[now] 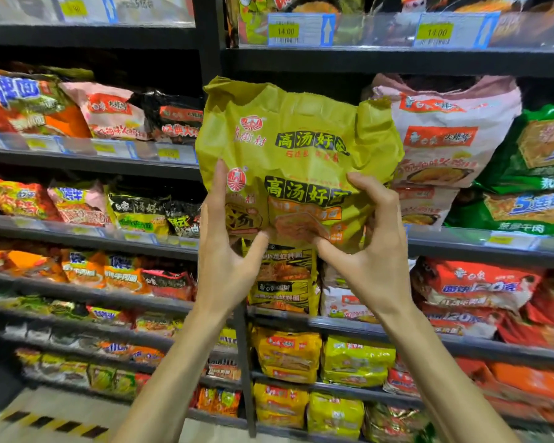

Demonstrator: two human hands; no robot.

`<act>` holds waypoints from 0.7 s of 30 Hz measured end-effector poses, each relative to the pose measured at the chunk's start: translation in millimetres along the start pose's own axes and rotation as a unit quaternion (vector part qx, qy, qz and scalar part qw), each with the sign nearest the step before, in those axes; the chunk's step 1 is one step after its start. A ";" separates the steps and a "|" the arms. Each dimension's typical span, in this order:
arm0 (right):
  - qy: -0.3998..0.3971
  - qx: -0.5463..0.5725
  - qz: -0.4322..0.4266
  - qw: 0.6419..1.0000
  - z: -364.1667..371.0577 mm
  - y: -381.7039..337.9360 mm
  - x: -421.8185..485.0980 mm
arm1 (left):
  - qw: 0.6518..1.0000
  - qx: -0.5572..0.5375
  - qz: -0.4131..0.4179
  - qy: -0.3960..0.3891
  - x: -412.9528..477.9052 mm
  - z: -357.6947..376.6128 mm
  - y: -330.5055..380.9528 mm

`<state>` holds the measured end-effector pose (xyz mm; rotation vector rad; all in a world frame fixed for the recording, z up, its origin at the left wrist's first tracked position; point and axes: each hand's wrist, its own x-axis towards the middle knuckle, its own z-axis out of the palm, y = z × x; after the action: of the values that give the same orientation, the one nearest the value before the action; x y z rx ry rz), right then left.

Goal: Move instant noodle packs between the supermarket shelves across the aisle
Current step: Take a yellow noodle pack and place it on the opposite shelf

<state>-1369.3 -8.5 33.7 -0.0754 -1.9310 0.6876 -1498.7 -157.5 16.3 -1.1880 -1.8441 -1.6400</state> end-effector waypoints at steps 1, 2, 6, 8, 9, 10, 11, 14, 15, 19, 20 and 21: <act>-0.002 0.005 0.008 1.000 -1.6 -4.6 -6.5 | 1.000 0.000 0.001 0.000 -6.9 -4.1 2.3; -0.003 0.009 0.015 1.000 -3.1 -9.2 -12.3 | 1.000 -0.006 -0.003 0.000 -13.4 -8.1 4.9; -0.012 0.000 0.023 1.000 -7.4 -24.2 -27.8 | 1.000 -0.019 -0.007 -0.010 -29.7 -19.5 11.9; -0.023 0.006 0.032 0.999 -11.0 -30.3 -33.0 | 1.000 -0.015 -0.017 -0.011 -35.7 -22.2 17.8; -0.022 0.009 0.035 0.999 -13.7 -33.3 -35.4 | 1.000 -0.017 -0.019 -0.012 -38.5 -23.2 22.0; -0.019 0.010 0.036 0.999 -17.4 -35.7 -38.2 | 1.000 -0.020 -0.015 -0.014 -40.9 -23.5 27.8; -0.016 0.011 0.036 0.999 -22.1 -37.4 -40.5 | 1.000 -0.022 -0.008 -0.016 -43.1 -23.0 33.8; -0.008 0.013 0.038 0.999 -43.6 -42.6 -47.3 | 1.000 -0.024 0.000 -0.021 -50.7 -15.9 54.7; -0.006 0.014 0.037 0.999 -52.9 -43.7 -49.9 | 0.999 -0.026 0.002 -0.019 -53.6 -11.4 62.4; -0.002 0.000 0.046 0.999 -99.8 -44.1 -69.0 | 0.998 -0.053 0.003 -0.029 -71.5 11.7 97.8; -0.001 0.000 0.053 0.999 -114.0 -45.1 -75.2 | 0.997 -0.062 0.003 -0.035 -77.3 18.6 108.1; 0.002 0.000 0.058 0.998 -128.9 -45.9 -81.1 | 0.997 -0.067 0.004 -0.041 -83.6 26.0 118.9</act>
<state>-1210.7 -19.7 28.5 -0.1910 -1.9339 0.7643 -1351.2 -166.1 18.4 -1.3361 -1.7985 -1.7596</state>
